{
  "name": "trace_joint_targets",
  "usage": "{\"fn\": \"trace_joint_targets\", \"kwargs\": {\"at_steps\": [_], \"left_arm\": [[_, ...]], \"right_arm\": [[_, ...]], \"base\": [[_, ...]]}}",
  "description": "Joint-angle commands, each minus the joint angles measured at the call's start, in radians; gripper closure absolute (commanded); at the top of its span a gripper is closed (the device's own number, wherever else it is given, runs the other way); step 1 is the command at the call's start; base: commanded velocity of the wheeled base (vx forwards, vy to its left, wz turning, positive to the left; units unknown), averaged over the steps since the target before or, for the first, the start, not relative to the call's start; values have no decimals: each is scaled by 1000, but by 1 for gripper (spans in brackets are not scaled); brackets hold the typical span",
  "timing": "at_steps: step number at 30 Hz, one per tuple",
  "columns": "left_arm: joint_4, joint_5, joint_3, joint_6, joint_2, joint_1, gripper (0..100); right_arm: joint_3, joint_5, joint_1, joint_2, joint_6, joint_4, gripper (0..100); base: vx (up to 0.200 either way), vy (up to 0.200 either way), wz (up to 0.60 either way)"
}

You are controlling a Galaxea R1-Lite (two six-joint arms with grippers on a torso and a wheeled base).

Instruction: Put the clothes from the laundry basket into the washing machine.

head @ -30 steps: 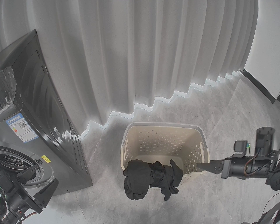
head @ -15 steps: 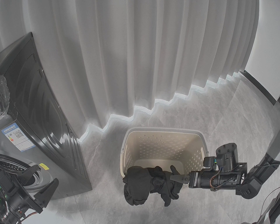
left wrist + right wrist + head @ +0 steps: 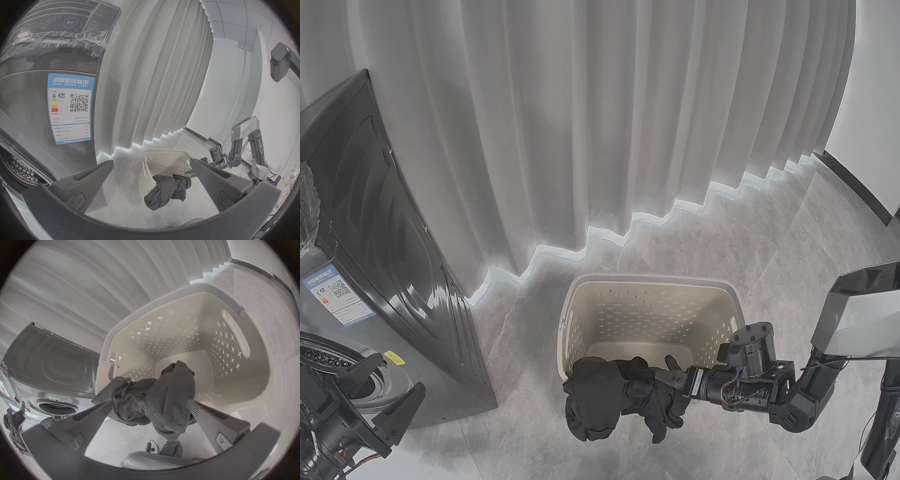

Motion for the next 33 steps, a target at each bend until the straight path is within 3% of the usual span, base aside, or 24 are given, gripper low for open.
{"fn": "trace_joint_targets", "kwargs": {"at_steps": [1,17,25,32,33], "left_arm": [[0,0,18,-1,0,0,0],[1,-1,18,-2,0,-2,0],[3,-1,18,-1,-2,-2,0],[3,-1,18,-1,-2,-2,0],[3,-1,18,-1,-2,-2,0]], "right_arm": [[-1,-2,4,49,2,7,0],[-2,-4,16,93,5,11,0],[-34,-4,39,119,51,11,0],[-44,-4,36,142,56,4,0],[-44,-4,36,144,56,4,100]], "base": [[0,0,0],[0,0,0],[0,0,0],[0,0,0],[0,0,0]]}}
